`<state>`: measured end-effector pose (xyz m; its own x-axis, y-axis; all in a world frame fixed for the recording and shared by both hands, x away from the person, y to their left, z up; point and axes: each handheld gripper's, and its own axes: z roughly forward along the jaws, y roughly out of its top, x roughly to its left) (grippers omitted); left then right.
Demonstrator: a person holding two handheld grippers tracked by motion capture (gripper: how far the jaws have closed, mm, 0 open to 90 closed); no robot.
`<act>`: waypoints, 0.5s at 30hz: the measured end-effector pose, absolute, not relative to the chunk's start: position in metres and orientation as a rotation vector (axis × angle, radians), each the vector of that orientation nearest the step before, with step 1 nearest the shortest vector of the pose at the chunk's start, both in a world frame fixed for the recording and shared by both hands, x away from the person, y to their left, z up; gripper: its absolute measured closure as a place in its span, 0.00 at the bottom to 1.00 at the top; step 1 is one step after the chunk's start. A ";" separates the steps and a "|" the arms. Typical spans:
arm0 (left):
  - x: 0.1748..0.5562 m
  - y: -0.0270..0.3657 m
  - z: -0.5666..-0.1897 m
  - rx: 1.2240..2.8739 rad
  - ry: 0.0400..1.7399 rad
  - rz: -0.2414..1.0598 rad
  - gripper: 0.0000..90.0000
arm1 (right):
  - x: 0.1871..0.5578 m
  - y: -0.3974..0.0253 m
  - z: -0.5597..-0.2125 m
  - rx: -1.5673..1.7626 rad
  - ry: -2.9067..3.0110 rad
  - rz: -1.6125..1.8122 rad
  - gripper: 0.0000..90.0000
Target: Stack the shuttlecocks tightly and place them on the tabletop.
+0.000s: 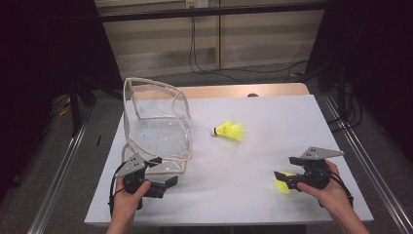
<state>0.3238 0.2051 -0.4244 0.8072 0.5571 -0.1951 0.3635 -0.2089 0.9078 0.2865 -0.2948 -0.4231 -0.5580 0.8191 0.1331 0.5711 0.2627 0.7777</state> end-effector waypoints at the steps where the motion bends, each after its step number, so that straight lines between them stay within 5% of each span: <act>1: 0.324 0.205 -0.424 1.826 0.703 0.206 0.04 | 0.286 -0.296 -0.423 1.280 2.242 1.186 0.22; 15: 0.324 0.205 -0.424 1.827 0.695 0.206 0.04 | 0.281 -0.303 -0.428 1.253 2.276 1.146 0.34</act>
<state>0.3244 0.2051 -0.4240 0.8115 0.5519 -0.1919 0.3587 -0.2113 0.9092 0.2808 -0.3034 -0.4283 -0.5742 0.8114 0.1095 0.5714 0.3013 0.7634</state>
